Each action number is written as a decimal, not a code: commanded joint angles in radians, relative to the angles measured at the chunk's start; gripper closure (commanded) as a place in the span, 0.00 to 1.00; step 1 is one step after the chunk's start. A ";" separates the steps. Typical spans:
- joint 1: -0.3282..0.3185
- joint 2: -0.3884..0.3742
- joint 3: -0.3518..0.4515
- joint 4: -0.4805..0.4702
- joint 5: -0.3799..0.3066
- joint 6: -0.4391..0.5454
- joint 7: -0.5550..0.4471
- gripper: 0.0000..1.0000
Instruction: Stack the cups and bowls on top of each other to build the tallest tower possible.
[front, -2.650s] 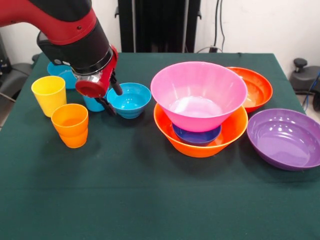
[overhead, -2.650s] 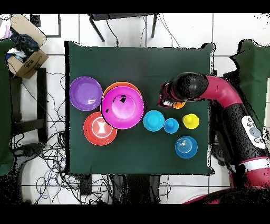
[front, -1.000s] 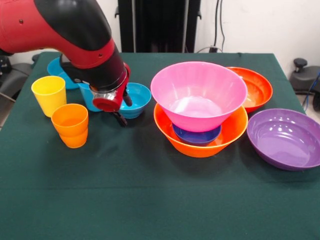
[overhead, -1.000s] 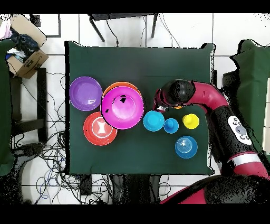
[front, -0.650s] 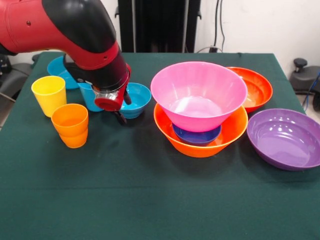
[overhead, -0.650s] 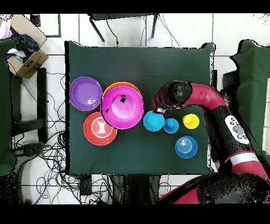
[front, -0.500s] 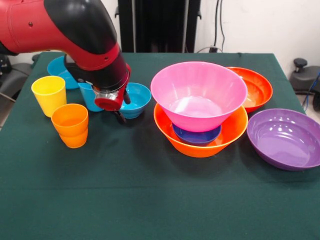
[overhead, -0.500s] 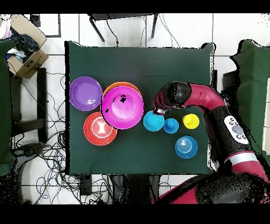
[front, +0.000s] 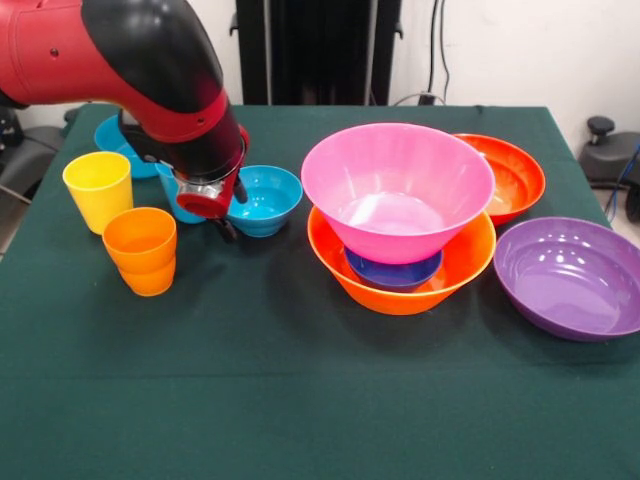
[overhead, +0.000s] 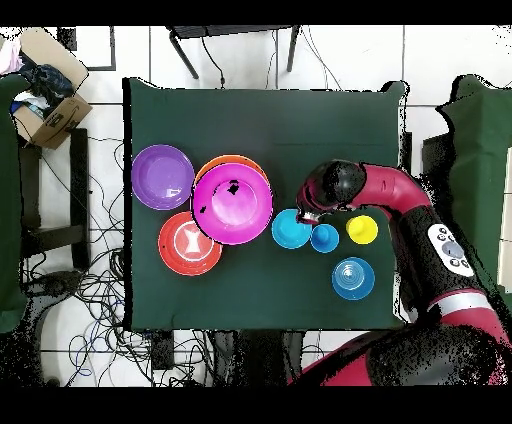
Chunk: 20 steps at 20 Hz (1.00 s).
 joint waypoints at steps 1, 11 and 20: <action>0.065 0.075 -0.072 0.023 -0.017 -0.108 0.250 0.00; 0.056 0.076 -0.103 0.103 -0.003 -0.222 0.285 0.00; 0.069 0.068 -0.129 0.131 0.017 -0.253 0.289 0.00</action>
